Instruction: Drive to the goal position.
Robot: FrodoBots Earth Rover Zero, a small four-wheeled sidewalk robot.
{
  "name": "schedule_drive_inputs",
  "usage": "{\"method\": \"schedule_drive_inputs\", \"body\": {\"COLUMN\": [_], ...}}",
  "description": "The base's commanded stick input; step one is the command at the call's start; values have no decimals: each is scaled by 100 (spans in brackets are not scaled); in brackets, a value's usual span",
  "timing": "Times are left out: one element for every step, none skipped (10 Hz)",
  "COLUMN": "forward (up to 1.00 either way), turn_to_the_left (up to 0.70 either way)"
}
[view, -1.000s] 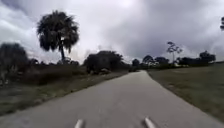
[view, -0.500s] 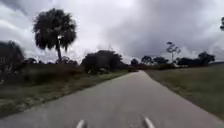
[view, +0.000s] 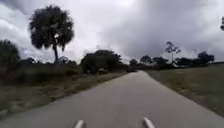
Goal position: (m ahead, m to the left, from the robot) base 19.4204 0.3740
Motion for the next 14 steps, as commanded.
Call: {"method": "schedule_drive_inputs", "body": {"forward": [85, 85, 85, 85, 85, 85, 85, 85, 85, 85, 85, 85, 85, 85], "turn_to_the_left": [0, 0, 0, 0, 0, 0, 0, 0, 0, 0, 0, 0, 0, -4]}}
